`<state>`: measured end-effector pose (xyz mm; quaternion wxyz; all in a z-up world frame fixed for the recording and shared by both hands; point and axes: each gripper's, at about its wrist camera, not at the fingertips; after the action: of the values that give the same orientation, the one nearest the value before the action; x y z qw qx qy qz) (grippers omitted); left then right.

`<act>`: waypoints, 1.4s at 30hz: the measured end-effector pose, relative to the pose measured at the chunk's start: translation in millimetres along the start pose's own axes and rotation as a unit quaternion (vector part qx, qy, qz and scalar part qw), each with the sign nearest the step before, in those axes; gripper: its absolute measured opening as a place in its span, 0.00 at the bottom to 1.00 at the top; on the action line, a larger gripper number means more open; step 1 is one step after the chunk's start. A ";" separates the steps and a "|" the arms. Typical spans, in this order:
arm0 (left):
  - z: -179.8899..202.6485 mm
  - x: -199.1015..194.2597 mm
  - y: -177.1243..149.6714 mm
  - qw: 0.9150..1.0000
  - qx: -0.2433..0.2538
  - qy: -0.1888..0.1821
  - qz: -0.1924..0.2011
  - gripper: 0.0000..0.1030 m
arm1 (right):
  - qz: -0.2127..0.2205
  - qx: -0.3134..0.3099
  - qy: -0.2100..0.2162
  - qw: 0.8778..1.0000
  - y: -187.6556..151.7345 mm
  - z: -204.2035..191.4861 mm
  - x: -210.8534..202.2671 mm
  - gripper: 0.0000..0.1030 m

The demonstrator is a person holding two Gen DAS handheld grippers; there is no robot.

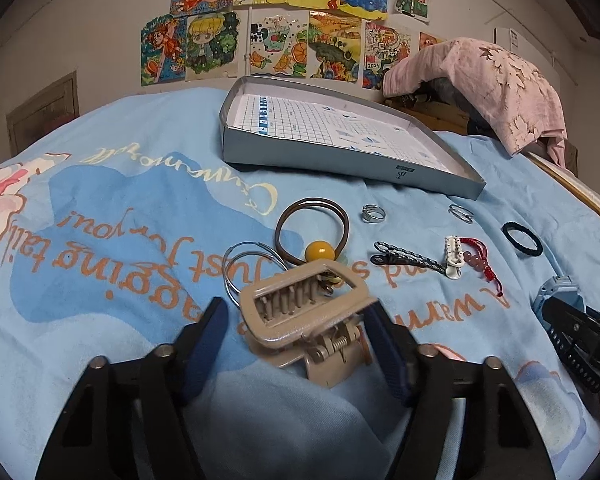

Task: Organize jewelry
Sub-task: 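Grasp the beige claw clip with the left tool while the right tool grasps the light-blue watch, then carry the claw clip and watch into the grey tray and open both tools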

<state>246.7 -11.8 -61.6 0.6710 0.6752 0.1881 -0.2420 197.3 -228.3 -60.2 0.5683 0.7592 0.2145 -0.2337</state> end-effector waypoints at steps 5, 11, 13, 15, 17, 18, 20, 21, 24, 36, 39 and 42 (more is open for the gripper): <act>-3.3 -6.4 -3.9 1.000 -0.007 -0.006 0.015 0.49 | 0.018 -0.020 0.009 1.000 -2.5 -5.9 -3.6 0.49; 0.9 -25.3 -9.2 0.998 0.002 -0.034 0.045 0.49 | 0.035 -0.019 0.023 0.999 -2.5 -2.8 -12.7 0.47; 4.2 -30.9 -9.8 0.998 0.008 -0.038 0.050 0.49 | 0.041 -0.021 0.026 0.999 -3.1 -3.6 -14.9 0.46; 7.4 -35.3 -9.8 0.998 0.013 -0.041 0.052 0.49 | 0.047 -0.025 0.031 0.998 -3.5 -4.5 -17.6 0.46; 10.7 -39.2 -7.7 0.998 0.018 -0.043 0.051 0.49 | 0.055 -0.027 0.036 0.997 -3.2 -4.1 -20.2 0.46; 13.2 -41.3 -4.2 0.998 0.023 -0.044 0.051 0.49 | 0.059 -0.027 0.037 0.997 -3.1 -3.9 -22.0 0.46; 15.3 -45.7 0.9 0.997 0.026 -0.044 0.052 0.49 | 0.068 -0.026 0.039 0.997 -1.7 -3.8 -25.3 0.45; 16.6 -48.0 5.1 0.997 0.026 -0.046 0.053 0.49 | 0.072 -0.025 0.041 0.996 -0.7 -3.9 -26.7 0.44; 20.7 -50.8 14.9 0.998 0.029 -0.034 0.051 0.49 | 0.086 -0.022 0.054 0.995 6.7 -2.8 -32.1 0.35; 23.6 -49.0 6.4 0.999 0.022 -0.031 0.017 0.49 | 0.055 -0.015 0.068 0.996 7.4 3.1 -26.7 0.27; 22.1 -50.6 3.5 0.999 0.017 -0.035 0.015 0.49 | 0.053 -0.015 0.071 0.996 7.3 3.0 -25.9 0.27; 21.5 -51.2 0.7 0.999 0.014 -0.038 0.013 0.49 | 0.043 -0.012 0.073 0.996 7.5 2.5 -22.2 0.29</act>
<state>203.9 -29.6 -31.0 0.6709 0.6776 0.1504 -0.2611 183.8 -234.0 -41.8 0.5697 0.7758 0.2254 -0.1508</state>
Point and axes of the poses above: each gripper's, at about its wrist camera, not at the fingertips, and x roughly the way its jaws point, z to its right, y to its top, and after that the axes turned 2 degrees about y, right-handed
